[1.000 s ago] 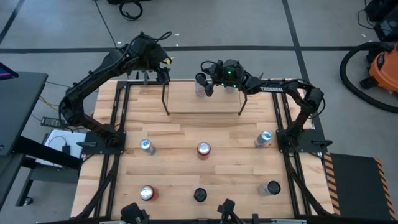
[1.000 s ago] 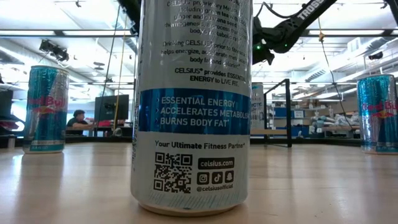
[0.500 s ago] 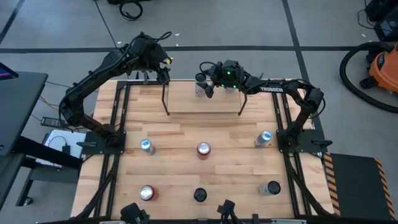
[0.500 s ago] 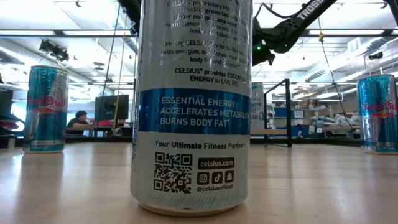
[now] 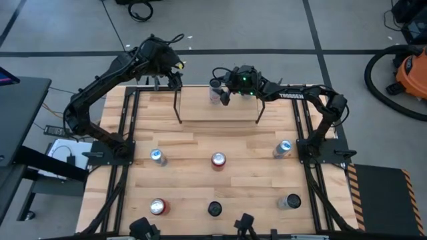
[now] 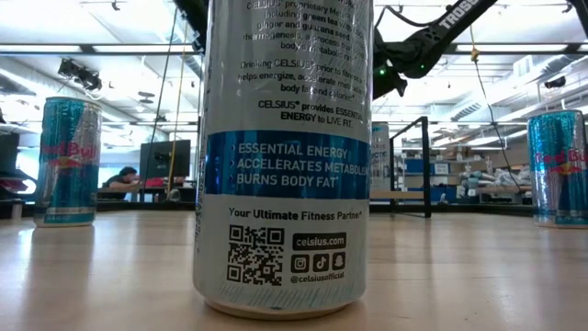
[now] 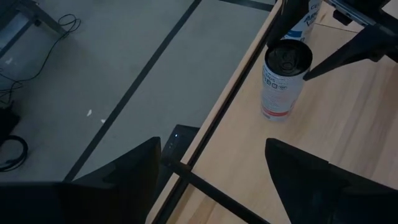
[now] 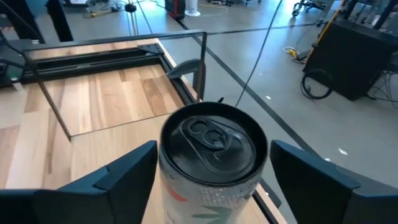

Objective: Place canned beverage on shelf
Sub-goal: Put the top white-pink soda can on the shelf

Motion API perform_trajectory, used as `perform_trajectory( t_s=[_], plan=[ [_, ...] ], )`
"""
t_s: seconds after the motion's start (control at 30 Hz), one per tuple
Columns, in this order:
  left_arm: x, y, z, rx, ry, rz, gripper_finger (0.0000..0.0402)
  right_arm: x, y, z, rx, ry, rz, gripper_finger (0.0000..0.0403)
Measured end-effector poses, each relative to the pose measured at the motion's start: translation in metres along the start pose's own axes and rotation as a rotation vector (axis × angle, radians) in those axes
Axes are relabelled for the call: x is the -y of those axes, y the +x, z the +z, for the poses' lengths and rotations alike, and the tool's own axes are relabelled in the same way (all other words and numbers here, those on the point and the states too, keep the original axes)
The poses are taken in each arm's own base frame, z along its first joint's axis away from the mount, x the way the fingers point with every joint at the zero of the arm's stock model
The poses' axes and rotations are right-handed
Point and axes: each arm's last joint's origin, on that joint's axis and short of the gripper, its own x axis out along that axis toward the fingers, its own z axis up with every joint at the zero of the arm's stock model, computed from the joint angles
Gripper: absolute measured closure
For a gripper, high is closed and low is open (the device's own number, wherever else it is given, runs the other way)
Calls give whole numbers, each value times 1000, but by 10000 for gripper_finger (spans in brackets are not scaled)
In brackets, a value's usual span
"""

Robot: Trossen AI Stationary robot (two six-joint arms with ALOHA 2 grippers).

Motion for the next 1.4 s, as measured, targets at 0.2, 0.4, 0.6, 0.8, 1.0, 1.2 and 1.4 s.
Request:
perform_trajectory(
  t_s=[0.2, 0.4, 0.6, 0.8, 1.0, 1.2, 1.4],
  plan=[
    [0, 0, 0, 0, 0, 0, 111, 0, 0, 0, 0, -1, -3, 131],
    [0, 0, 0, 0, 0, 0, 111, 5, -9, 3, -23, 24, -23, 146],
    [0, 0, 0, 0, 0, 0, 111, 16, -24, 9, -51, 49, -54, 143],
    [0, 0, 0, -1, 0, 0, 111, 26, -30, 9, -65, 108, -81, 144],
    [0, 0, 0, -1, 1, 0, 111, 26, -30, 5, -102, 109, -69, 147],
    [0, 0, 0, -1, 2, 0, 111, 26, -30, 5, -102, 108, -70, 145],
    [0, 0, 0, -1, 3, 0, 111, 27, -31, 8, -73, 93, -78, 147]
  ],
)
